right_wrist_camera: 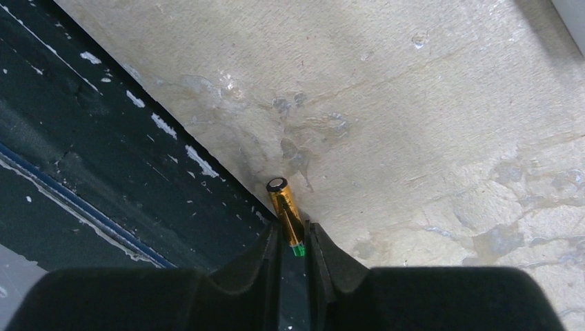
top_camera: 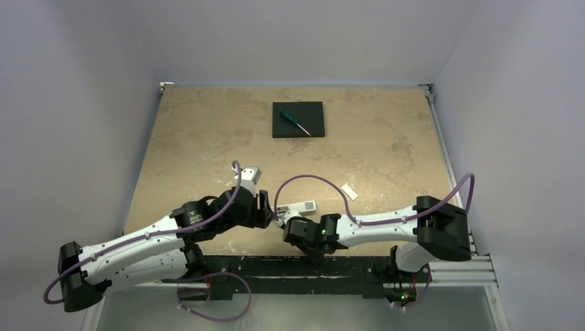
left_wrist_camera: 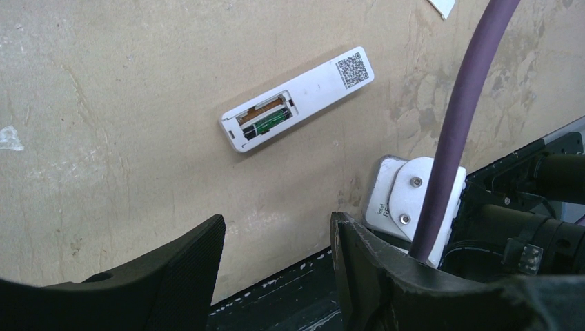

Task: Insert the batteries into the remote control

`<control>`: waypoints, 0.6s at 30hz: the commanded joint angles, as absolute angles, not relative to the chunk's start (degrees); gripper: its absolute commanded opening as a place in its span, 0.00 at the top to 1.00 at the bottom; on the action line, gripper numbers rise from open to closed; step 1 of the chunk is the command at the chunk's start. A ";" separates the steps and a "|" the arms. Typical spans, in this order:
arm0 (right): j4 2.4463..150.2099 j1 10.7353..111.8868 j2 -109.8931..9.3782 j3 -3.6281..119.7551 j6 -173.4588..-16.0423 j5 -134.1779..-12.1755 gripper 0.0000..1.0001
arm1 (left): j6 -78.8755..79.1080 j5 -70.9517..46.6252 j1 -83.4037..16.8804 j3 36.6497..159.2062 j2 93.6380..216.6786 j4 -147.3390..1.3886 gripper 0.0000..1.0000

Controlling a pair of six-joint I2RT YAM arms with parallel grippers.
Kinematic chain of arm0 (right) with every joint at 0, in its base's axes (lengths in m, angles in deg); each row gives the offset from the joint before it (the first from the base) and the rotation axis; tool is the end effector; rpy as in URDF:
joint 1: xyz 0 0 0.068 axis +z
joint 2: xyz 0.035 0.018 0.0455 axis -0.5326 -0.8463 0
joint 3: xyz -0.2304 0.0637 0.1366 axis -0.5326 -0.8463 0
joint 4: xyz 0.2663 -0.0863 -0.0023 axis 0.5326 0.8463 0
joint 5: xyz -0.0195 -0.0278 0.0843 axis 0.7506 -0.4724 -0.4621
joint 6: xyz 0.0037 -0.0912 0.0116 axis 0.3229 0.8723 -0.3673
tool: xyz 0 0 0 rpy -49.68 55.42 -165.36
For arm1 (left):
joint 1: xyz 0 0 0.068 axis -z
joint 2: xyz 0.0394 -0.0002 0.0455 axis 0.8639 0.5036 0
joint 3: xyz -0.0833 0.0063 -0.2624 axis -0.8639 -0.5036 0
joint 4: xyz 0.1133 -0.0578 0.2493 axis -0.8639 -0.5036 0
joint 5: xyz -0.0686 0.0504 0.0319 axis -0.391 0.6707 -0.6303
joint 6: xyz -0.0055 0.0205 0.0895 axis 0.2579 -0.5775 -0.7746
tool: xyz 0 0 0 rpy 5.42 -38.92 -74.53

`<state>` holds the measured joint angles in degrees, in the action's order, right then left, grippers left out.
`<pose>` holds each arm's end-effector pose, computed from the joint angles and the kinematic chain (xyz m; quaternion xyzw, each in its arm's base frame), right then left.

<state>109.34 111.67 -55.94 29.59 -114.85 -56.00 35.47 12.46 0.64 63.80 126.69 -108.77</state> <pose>0.0668 0.2846 0.1083 -0.4257 0.8893 0.0673 0.1530 0.1296 -0.1810 0.2230 0.0494 0.9068 -0.2434 0.3407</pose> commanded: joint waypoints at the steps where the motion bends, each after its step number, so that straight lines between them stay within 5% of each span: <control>1: 109.57 112.08 -58.12 30.27 -114.75 -57.11 0.81 | 35.30 13.41 0.53 63.89 127.03 -107.24 0.43; 12: 110.02 112.10 -63.30 32.97 -114.65 -54.83 0.74 | 35.16 14.11 0.53 64.45 126.01 -108.94 0.43; 18: 110.96 112.08 -63.96 34.50 -114.91 -53.85 0.86 | 35.03 14.37 0.53 64.71 125.64 -109.67 0.43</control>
